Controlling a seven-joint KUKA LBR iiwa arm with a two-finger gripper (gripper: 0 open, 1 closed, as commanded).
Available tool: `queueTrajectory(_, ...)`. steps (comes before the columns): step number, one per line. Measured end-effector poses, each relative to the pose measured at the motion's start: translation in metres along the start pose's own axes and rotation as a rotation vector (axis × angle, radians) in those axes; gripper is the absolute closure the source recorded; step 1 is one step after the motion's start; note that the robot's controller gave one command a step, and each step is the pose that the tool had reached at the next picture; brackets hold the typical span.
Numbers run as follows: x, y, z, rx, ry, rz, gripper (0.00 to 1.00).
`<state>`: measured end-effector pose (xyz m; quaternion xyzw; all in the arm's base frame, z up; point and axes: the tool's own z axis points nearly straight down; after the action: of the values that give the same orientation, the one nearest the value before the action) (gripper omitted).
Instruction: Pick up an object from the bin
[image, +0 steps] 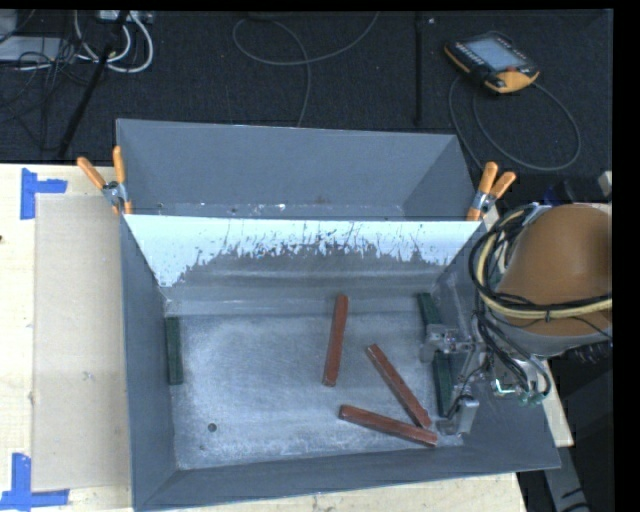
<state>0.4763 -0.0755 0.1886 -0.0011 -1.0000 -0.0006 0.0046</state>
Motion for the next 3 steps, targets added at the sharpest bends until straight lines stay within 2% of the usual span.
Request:
queueTrajectory(1, -0.002, 0.000, -0.003, 0.001, -0.008, -0.004, 0.00)
queueTrajectory(2, 0.000, 0.027, 0.079, 0.002, -0.012, -0.062, 0.00)
queueTrajectory(3, 0.001, 0.036, 0.101, 0.001, -0.012, -0.072, 0.00)
